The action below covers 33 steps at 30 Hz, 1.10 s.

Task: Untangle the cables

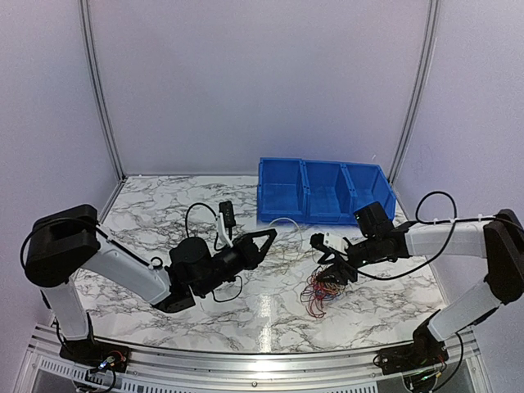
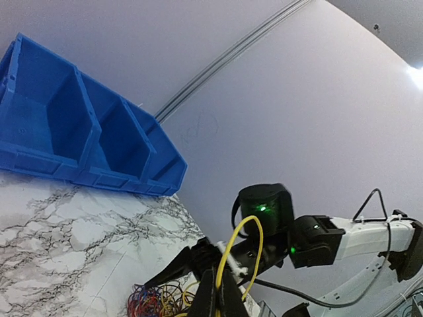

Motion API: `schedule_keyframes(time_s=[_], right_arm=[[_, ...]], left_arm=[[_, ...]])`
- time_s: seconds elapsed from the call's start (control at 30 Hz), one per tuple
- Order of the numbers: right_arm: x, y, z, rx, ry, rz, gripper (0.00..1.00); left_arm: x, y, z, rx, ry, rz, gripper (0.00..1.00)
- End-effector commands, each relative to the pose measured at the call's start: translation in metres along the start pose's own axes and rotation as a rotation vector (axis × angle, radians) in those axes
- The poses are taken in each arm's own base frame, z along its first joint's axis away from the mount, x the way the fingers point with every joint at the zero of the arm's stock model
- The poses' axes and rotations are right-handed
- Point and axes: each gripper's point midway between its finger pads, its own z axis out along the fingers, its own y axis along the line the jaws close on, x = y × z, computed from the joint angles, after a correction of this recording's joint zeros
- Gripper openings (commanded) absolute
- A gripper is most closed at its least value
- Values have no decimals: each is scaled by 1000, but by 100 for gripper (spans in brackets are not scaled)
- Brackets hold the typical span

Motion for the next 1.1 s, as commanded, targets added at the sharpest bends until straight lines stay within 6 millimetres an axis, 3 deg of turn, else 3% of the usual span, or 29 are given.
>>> schedule_keyframes(time_s=[0.0,0.1,0.2,0.33,0.43,0.53,0.7,0.83,0.93,1.07], right_arm=[[3,-17,13,45,52,2,47],[10,-17,17,42,70,16,35],[16,-19,20,42,95,32,23],[24,-22,23,50,124,41,22],[28,-22,26,42,144,50,14],[34,-22,29,32,173,63,16],[40,-25,32,38,203,74,19],[40,-31,28,59,204,84,25],[44,-34,28,63,219,96,29],[45,-41,24,77,221,121,27]], left_arm=[[-51,-36,-19,71,-123,47,0],[-78,-57,-33,73,-161,109,0],[-120,-75,-51,9,-254,229,0],[-179,-116,-78,-29,-353,386,0],[-223,-157,-98,-15,-419,467,0],[-255,-194,-113,20,-451,507,0],[-301,-246,-143,76,-525,555,0],[-335,-274,-163,63,-569,601,0],[-346,-282,-166,51,-565,605,0],[-352,-288,-172,46,-566,618,0]])
